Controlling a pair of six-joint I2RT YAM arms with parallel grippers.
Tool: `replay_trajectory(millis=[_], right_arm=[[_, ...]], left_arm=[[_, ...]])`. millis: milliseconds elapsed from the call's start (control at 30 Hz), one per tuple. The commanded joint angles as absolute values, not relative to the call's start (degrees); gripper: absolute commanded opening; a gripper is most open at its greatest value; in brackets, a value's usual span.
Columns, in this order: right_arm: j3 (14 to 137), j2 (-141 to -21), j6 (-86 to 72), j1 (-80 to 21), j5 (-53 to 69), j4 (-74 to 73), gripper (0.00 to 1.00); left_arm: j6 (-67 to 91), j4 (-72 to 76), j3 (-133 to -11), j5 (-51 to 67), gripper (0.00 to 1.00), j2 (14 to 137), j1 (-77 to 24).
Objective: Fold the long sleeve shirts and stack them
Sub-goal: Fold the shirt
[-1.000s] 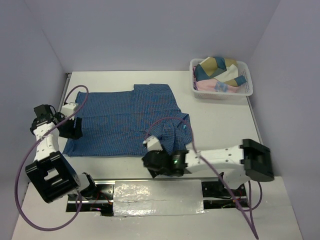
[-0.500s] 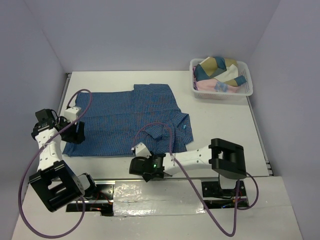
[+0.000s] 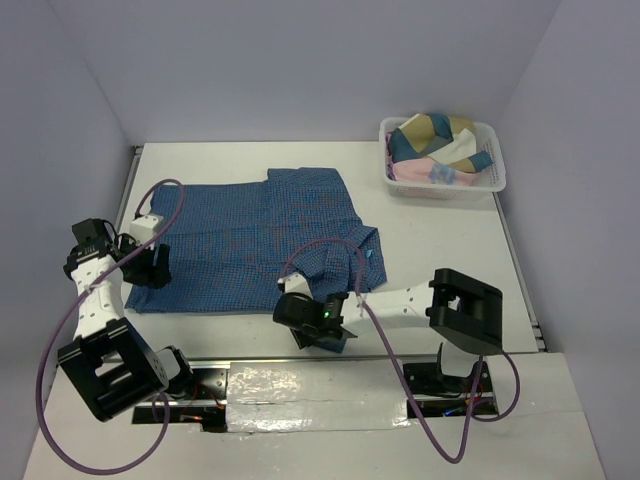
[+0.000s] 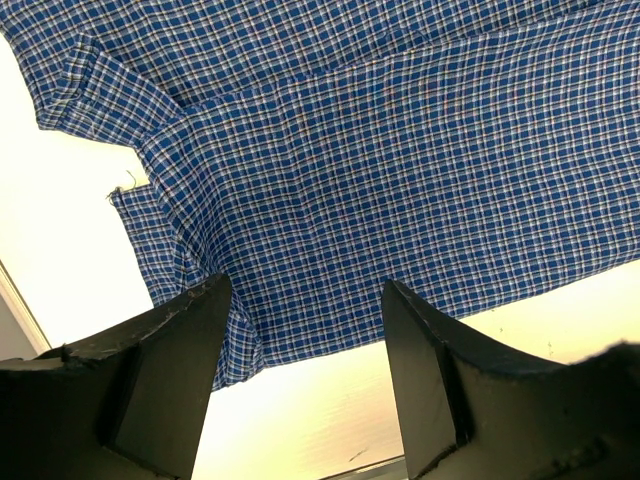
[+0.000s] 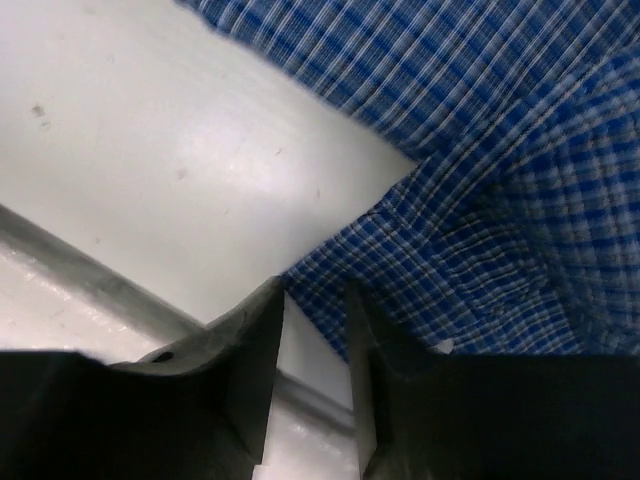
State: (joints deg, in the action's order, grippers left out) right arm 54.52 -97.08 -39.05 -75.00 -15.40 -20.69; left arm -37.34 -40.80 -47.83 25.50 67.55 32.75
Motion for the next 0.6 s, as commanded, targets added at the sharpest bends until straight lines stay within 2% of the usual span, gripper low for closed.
replay_trajectory(millis=[0, 33, 100, 267, 400, 567], right_arm=[[51.6, -98.3, -38.1, -73.0, -12.6, -15.5, 0.22], [51.9, -98.4, -38.0, -73.0, -12.5, -15.6, 0.12], [52.0, -98.3, -37.7, -73.1, -12.3, -16.5, 0.0], [51.7, -93.1, -36.5, -73.0, -10.0, -15.6, 0.0], [52.1, -83.9, -34.2, -71.6, -6.5, -13.5, 0.0], [49.8, -74.3, -31.9, -60.0, 0.0, -8.0, 0.0]], left_arm=[[-38.1, -40.9, -47.8, 27.9, 0.75, 67.9, 32.8], [-38.1, -40.8, -47.8, 27.6, 0.74, 67.9, 32.8], [-38.0, -40.8, -47.9, 27.7, 0.74, 67.9, 32.8], [-38.8, -43.3, -49.5, 30.1, 0.75, 68.6, 32.8], [-41.0, -46.5, -52.2, 31.8, 0.73, 69.4, 31.2], [-39.5, -48.2, -57.6, 31.1, 0.73, 70.7, 23.1]])
